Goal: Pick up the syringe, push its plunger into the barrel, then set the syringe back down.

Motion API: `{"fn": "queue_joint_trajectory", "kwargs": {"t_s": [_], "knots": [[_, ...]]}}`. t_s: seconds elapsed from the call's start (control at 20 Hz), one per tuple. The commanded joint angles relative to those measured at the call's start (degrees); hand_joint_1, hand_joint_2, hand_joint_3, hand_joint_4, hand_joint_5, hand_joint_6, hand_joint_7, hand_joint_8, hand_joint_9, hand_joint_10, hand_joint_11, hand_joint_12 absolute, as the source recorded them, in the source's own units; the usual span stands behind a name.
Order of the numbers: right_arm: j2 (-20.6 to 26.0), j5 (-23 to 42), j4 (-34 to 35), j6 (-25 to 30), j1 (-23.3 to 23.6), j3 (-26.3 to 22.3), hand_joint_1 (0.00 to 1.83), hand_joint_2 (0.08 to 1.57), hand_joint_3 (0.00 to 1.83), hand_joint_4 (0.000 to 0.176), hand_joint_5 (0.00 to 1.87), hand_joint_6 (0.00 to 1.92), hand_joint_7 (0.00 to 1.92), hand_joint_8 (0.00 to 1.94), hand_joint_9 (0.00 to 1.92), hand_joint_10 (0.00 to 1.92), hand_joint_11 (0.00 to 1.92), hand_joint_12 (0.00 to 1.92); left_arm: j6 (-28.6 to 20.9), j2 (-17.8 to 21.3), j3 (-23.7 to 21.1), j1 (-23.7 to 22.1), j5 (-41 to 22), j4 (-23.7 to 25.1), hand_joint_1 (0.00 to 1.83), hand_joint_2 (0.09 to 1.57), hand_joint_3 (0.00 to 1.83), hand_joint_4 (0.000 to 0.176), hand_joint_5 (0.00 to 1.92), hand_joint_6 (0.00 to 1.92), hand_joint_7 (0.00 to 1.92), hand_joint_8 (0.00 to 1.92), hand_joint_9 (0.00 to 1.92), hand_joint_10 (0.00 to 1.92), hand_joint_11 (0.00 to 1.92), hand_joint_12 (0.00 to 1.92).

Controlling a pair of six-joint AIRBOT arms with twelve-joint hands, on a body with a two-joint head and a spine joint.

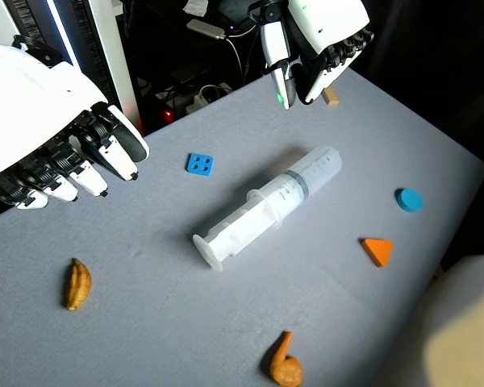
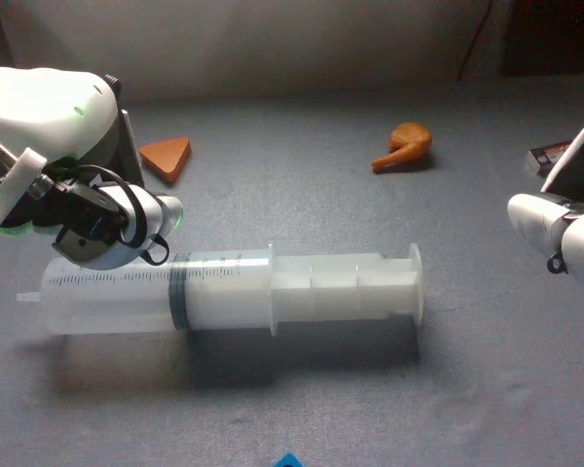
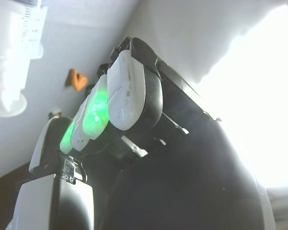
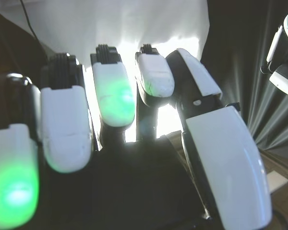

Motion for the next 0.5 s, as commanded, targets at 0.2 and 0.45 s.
{"fn": "queue_joint_trajectory", "kwargs": {"t_s": [0.2, 0.45], "knots": [[-0.01, 2.48, -4.27, 0.76, 0.50, -0.04, 0.00, 1.05, 0.03, 0.022, 0.01, 0.00, 0.06, 0.00, 0.02, 0.00, 0.00, 0.48, 0.40, 0.10, -0.31, -0.58, -0.55, 4.89, 0.17, 1.02, 0.00, 0.064, 0.24, 0.01, 0.20, 0.00, 0.20, 0.01, 0.00, 0.71], [-0.05, 2.46, -4.27, 2.14, 0.50, -0.32, 0.00, 1.06, 0.01, 0.019, 0.03, 0.00, 0.06, 0.00, 0.03, 0.00, 0.00, 0.49, 2.25, 0.09, -0.50, -0.57, -1.74, 4.91, 0.17, 1.01, 0.00, 0.061, 0.25, 0.00, 0.20, 0.00, 0.19, 0.00, 0.00, 0.68]]}}
